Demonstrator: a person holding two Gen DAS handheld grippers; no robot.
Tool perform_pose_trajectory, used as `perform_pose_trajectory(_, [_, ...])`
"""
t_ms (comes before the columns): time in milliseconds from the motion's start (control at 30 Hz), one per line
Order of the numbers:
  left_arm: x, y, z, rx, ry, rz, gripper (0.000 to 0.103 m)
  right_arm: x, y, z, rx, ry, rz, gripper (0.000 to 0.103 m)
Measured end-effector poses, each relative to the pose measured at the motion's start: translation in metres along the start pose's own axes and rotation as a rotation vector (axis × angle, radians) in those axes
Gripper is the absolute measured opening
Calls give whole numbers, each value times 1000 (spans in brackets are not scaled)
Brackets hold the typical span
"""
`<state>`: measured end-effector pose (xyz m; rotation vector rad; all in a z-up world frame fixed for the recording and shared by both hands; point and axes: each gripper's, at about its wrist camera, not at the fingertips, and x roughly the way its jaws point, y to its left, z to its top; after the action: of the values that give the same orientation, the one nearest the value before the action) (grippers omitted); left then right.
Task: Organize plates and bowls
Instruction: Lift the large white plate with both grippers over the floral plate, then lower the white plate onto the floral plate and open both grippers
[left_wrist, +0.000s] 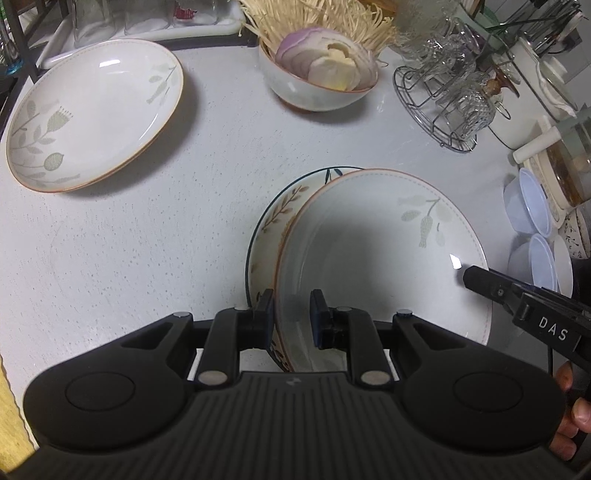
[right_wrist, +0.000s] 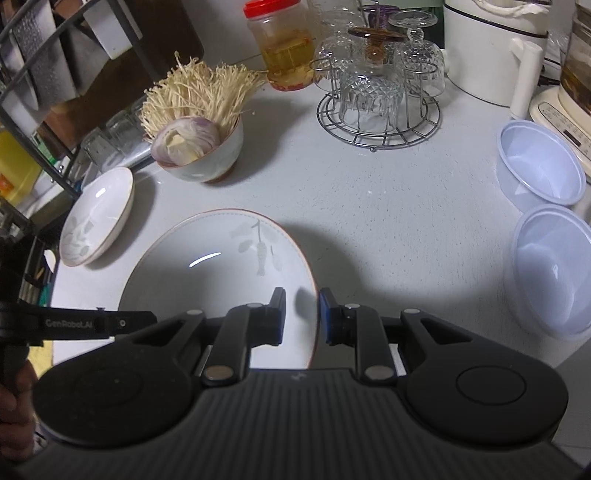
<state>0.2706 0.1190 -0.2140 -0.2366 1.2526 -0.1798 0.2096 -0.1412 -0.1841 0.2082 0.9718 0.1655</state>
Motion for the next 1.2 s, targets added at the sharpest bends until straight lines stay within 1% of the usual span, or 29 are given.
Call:
perform_pose_trajectory(167, [4, -1, 4, 0, 15, 12, 21, 6, 4, 0, -23, 3, -12, 23])
perform_pose_trajectory(333, [10, -5, 10, 17, 30, 24, 21, 10, 0, 2, -5, 11, -10, 23])
perform_pose_trajectory(500, [11, -4, 14, 21, 33, 27, 21, 14, 3, 4, -15, 5, -22, 23])
perform_pose_trajectory(733, [7, 6, 20, -28, 38, -6, 22, 23, 6, 7, -26, 23, -28, 23])
perform_pose_trajectory(867, [3, 13, 21, -61, 40, -31, 22, 31, 6, 7, -13, 51, -22, 23])
perform_pose_trajectory(1033, [0, 17, 19, -70, 56, -50, 22, 39, 5, 4, 1, 79, -14, 23])
perform_pose_trajectory(1200, [-6, 25, 15, -94, 69, -76, 22, 41, 6, 4, 1, 67, -13, 24])
